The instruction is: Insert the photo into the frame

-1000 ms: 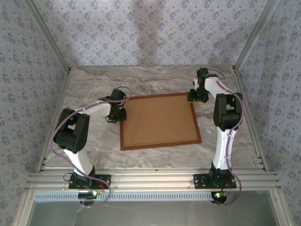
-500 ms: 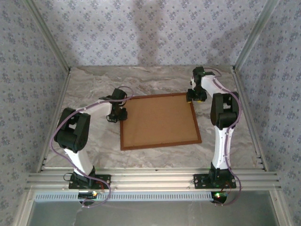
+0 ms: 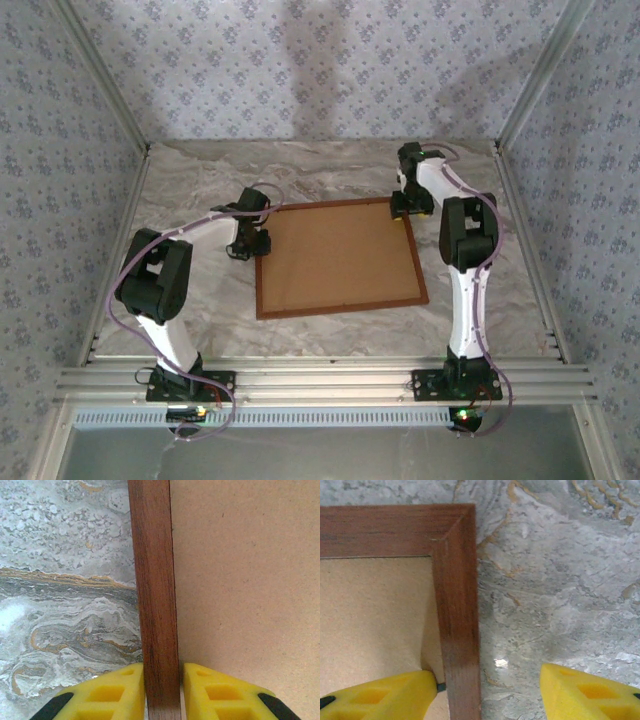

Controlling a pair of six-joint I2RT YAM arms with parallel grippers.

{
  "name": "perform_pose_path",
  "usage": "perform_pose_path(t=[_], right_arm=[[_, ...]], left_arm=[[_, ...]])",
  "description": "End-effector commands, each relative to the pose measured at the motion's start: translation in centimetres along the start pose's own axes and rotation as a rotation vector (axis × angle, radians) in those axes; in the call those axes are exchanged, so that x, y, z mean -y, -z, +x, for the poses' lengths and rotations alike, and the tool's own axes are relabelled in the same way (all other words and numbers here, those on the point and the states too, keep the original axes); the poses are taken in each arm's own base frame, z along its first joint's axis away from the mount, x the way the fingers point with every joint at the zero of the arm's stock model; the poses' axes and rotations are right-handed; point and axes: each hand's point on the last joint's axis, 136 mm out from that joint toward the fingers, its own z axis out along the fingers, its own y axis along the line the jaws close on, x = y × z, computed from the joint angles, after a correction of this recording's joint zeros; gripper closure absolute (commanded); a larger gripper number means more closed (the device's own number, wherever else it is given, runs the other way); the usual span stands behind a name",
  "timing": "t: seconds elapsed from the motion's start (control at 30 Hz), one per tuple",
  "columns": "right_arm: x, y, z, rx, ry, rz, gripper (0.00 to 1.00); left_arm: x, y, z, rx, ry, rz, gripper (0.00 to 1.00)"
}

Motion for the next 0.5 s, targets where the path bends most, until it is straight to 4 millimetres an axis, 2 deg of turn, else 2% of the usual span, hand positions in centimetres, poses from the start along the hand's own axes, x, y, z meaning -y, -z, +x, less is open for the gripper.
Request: perform_pose_path(t=[0.0,0.13,0.2,0.47], right_arm=[[-4.2,-3.0,3.0,-0.142,0.083,-0.051,0.36],[-4.1,-2.9,2.9,-0.146,0.083,-0.039,0.35],[-3.8,-2.2,2.4,-0.124,0.061,-0.05,0.35],[-2.2,4.9,0.0,0.066,-0.04,-0.153,0.35]], left_arm=[[1.0,-0.4,0.6,-0.031,-0.028,0.016,0.74],[1.1,-0.3,0.5,-0.027,-0.025,0.022,0.74],[1.1,-0.3,0.4,-0.027,-0.023,0.021,0.74],[0.7,-0.1,0.1,-0.017,-0.025,-0.002,0.75]])
